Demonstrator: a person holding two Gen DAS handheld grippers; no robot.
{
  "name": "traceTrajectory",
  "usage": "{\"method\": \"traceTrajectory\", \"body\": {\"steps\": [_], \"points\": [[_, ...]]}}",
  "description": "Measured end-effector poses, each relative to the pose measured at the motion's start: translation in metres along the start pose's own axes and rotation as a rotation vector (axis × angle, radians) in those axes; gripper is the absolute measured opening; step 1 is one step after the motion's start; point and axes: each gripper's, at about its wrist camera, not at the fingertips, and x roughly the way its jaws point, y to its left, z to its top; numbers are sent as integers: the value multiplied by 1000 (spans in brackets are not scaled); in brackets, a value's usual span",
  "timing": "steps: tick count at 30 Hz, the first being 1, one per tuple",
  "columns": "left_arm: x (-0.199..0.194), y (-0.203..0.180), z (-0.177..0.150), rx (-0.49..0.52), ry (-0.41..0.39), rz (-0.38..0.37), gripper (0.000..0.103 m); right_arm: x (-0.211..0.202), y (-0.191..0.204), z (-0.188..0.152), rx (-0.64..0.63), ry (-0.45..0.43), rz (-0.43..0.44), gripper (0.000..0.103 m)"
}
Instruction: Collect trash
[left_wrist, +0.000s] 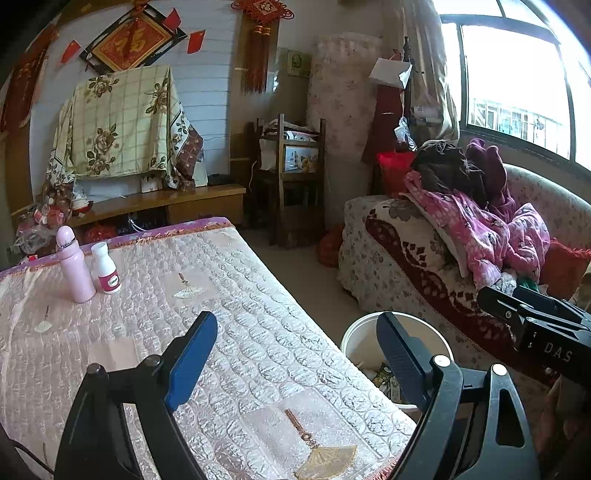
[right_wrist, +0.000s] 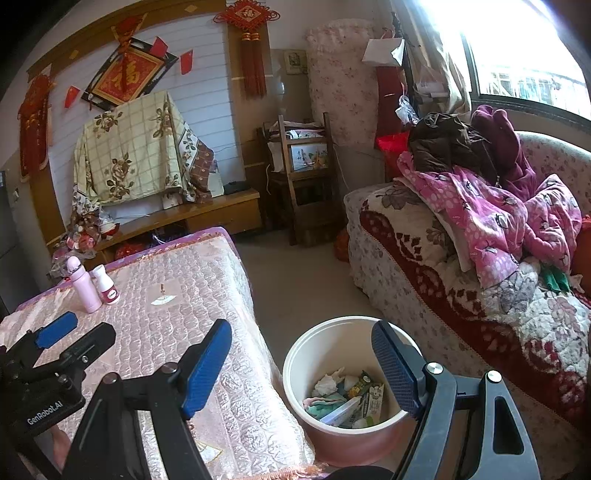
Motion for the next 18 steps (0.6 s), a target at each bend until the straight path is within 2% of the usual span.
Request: {"method": "traceTrajectory", "body": {"steps": [18], "points": [[9,1,-3,4,22,-10,88,11,-2,-3,-4,22,-6,81]]}}
